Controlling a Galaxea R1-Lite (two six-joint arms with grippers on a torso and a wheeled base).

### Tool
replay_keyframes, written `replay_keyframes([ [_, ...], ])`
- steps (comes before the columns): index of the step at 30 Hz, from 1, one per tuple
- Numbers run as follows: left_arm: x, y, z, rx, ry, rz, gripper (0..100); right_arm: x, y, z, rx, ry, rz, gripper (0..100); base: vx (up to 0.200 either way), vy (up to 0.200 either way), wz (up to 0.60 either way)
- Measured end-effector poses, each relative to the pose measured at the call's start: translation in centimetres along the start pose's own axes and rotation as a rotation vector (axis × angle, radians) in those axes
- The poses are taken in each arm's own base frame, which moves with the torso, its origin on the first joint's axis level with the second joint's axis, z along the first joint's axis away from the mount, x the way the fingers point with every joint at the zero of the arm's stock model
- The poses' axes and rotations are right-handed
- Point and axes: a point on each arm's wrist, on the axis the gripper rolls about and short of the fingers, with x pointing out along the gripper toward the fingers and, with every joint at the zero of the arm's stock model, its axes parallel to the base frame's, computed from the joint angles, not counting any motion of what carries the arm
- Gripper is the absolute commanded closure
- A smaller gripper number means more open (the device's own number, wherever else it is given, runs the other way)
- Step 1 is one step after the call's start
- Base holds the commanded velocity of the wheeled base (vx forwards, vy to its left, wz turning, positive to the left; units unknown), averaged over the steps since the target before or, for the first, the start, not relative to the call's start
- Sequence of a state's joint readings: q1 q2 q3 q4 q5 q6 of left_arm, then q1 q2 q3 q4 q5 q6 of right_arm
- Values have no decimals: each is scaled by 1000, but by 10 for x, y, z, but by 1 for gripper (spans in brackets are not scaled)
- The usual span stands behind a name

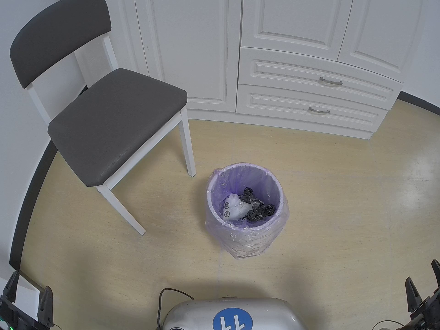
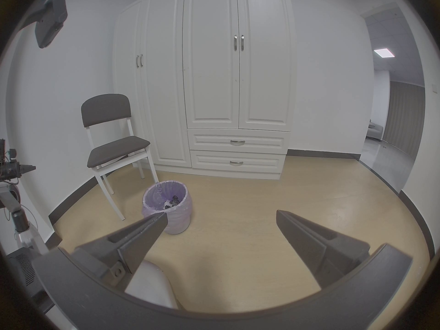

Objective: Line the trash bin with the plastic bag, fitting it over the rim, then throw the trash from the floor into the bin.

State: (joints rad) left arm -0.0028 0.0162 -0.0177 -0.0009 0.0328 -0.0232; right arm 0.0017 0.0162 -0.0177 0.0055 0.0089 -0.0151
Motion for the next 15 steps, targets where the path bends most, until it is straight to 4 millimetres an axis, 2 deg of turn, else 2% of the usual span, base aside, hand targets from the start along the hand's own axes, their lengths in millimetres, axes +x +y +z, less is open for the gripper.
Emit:
replay_keyframes([
  [15,0,0,0,1,0,-1,0,0,0,0,4,-1,0,0,0,0,0],
])
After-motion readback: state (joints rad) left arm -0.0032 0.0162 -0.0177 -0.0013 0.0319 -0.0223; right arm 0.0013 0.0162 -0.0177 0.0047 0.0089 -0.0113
